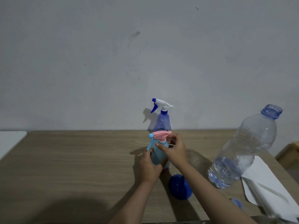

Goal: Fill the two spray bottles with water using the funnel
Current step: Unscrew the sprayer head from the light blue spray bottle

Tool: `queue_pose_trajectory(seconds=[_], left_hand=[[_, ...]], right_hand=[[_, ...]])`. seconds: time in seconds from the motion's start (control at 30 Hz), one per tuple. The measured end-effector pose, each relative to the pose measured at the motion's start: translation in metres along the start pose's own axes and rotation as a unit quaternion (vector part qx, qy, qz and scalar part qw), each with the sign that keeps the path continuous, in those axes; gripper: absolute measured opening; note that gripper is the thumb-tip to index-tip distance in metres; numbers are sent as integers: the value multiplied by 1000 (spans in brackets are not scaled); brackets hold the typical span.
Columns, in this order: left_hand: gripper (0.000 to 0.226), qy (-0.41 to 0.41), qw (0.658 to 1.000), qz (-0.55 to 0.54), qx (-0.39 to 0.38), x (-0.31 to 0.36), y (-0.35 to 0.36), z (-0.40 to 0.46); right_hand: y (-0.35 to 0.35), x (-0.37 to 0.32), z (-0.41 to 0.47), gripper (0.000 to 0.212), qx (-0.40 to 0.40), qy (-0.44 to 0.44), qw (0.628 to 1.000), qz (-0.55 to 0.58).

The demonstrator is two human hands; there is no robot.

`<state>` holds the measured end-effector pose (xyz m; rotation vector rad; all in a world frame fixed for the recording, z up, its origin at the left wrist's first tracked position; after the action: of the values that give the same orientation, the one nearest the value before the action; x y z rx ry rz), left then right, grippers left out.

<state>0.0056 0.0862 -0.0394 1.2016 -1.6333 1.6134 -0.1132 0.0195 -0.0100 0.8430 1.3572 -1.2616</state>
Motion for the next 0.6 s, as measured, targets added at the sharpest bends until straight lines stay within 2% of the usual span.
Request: queue_pose_trajectory(seconds=[0.1, 0.27, 0.5, 0.6], left_hand=[[66, -3, 1000, -8, -2, 0, -1, -1], [58, 14, 1000, -1, 6, 4, -3, -4], [53, 16, 1000, 4, 5, 5, -3, -5], [53, 12, 1000, 16, 5, 4, -3, -5]], right_hand=[[3, 2, 0, 29, -6, -10, 1000, -3], [-1, 5, -4, 43, -38, -7, 998, 44], [2, 5, 3, 28, -23, 7, 999, 25], [2, 4, 1, 30, -54, -10, 998, 1]])
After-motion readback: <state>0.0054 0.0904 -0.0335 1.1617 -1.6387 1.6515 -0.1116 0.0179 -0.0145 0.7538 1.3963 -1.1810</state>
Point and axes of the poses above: each hand's wrist, its own z-axis towards the middle knuckle, its own y-axis out of the palm, x = y × z, the point moved 6 cm from there along z, towards the middle knuckle, and after that the axes turned 13 degrees about -x, right-handed, at the moved point
